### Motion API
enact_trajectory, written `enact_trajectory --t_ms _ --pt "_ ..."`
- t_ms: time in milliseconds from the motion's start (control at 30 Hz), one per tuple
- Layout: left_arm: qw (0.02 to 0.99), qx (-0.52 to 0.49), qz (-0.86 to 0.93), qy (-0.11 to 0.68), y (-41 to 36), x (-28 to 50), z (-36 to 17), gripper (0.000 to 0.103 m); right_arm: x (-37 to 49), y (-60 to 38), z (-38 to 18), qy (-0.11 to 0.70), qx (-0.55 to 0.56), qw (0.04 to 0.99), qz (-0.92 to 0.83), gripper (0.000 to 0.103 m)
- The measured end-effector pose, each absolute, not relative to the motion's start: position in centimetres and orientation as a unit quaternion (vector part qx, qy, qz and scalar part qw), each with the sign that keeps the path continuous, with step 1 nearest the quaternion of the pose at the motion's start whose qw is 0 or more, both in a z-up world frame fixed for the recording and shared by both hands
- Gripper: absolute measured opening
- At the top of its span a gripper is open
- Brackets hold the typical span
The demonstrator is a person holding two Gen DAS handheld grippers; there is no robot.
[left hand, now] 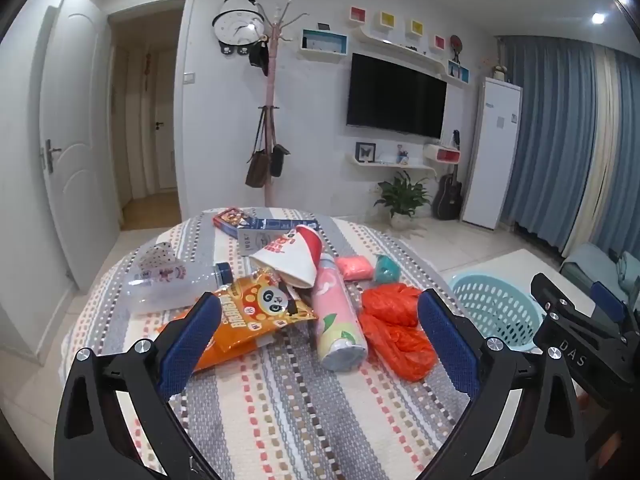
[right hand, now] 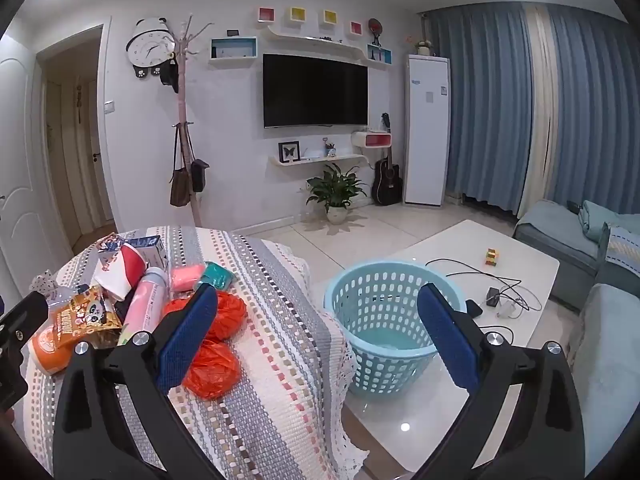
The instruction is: Collect trash
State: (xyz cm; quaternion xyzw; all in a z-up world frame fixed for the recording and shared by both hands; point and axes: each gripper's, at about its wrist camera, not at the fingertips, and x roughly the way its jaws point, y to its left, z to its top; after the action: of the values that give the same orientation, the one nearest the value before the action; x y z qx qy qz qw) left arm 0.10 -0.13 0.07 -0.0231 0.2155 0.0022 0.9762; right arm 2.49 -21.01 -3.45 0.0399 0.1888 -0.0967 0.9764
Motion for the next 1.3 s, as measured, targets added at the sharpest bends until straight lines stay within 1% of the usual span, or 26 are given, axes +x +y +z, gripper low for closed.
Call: enact_trajectory --t_ms 133,167,433,667,1133,1300 --pt "0.979 -0.021 0.004 0.201 -0.4 -0.4 0.3 0.095 2.5 -21.1 -3.2 0.18 0.051 0.977 -0.1 0.095" --pt "0.98 -0.028 0.004 0.199 0.0 -0.6 0.7 0.095 1.3 -21.1 -3.0 0.159 0.052 0.981 -0.095 0.095" --pt "0.977 -0.035 0.0 0.208 0.8 -1.0 1.8 0.095 1.6 -21.2 -1.3 0.178 0.072 0.978 -0.084 0.095" --pt "0.976 -0.028 -0.013 0.214 2.8 1.7 1.8 0.095 4.1 -19.2 -0.8 0.181 0.054 0.976 -0.103 0.095" --pt "0.965 -0.002 -0.053 0.256 5.3 5.9 1.1 0.095 10.4 -16.7 1.7 0.162 0.07 0.969 -0.172 0.095" --pt "0.971 0.01 -0.039 0.234 5.5 5.8 1.6 0.095 10.8 -16.4 1.8 0.154 0.07 0.971 -0.167 0.095"
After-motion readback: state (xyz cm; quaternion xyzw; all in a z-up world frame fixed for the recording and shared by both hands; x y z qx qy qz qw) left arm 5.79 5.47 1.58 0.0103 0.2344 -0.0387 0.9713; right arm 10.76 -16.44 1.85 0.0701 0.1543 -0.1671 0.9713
